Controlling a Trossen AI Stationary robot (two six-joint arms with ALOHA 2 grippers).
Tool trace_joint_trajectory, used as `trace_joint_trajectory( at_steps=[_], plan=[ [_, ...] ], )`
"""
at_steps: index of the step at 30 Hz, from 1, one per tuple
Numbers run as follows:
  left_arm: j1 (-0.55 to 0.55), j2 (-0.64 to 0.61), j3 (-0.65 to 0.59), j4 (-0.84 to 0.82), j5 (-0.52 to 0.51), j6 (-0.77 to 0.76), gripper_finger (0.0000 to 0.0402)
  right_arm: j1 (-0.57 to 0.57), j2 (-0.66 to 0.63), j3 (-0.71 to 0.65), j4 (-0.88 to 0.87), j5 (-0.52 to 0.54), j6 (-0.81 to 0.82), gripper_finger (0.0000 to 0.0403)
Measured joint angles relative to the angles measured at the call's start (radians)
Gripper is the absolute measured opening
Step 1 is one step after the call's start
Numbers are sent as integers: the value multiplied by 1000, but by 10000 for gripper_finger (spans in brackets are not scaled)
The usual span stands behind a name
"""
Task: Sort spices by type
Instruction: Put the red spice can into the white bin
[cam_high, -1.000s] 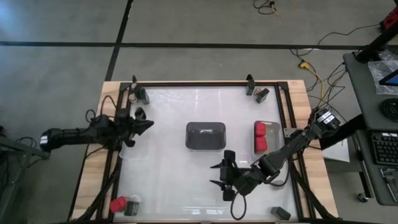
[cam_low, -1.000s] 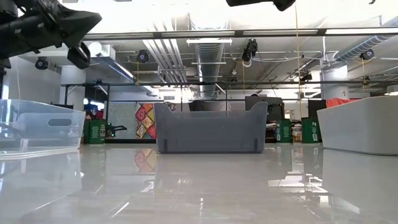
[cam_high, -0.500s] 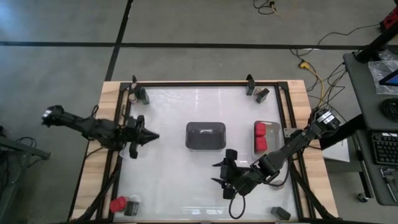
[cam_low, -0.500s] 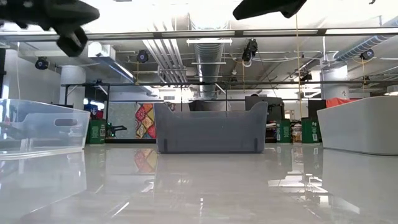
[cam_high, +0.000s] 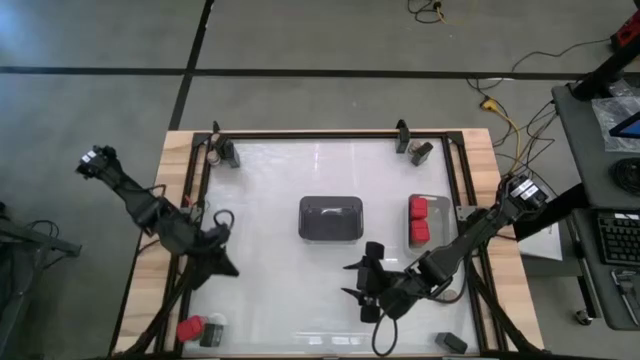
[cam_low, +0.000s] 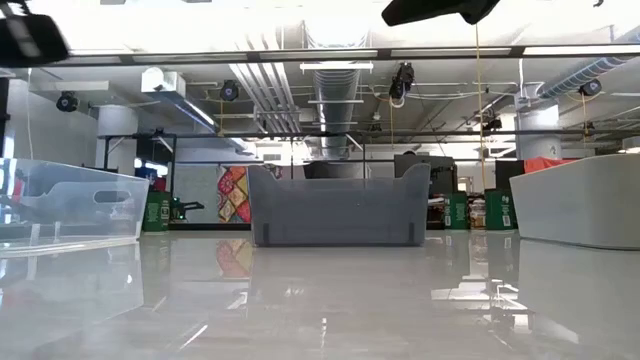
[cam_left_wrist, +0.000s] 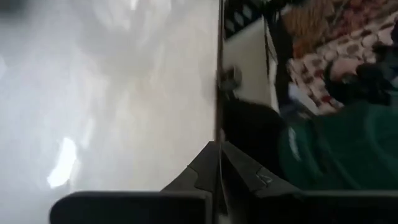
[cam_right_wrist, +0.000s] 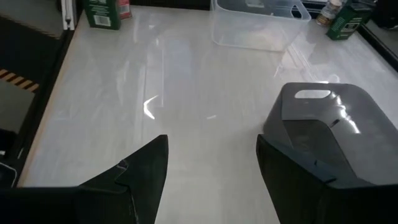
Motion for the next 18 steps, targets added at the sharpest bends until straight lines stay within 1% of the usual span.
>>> trace_joint_trajectory(
  at_steps=[4,9,13,18],
  plan=[
    [-60,80,60,-83,49,-150,0,-1,0,0,9,9,0,233],
    [-142,179,131,-250,69,-352,0,0,0,0,27,10,1,233],
    [-201,268,180,-359,173,-510,0,0,0,0,26,9,-10,233],
    [-240,378,237,-454,302,-619,5,0,0,-2,11,9,-48,233]
  ],
)
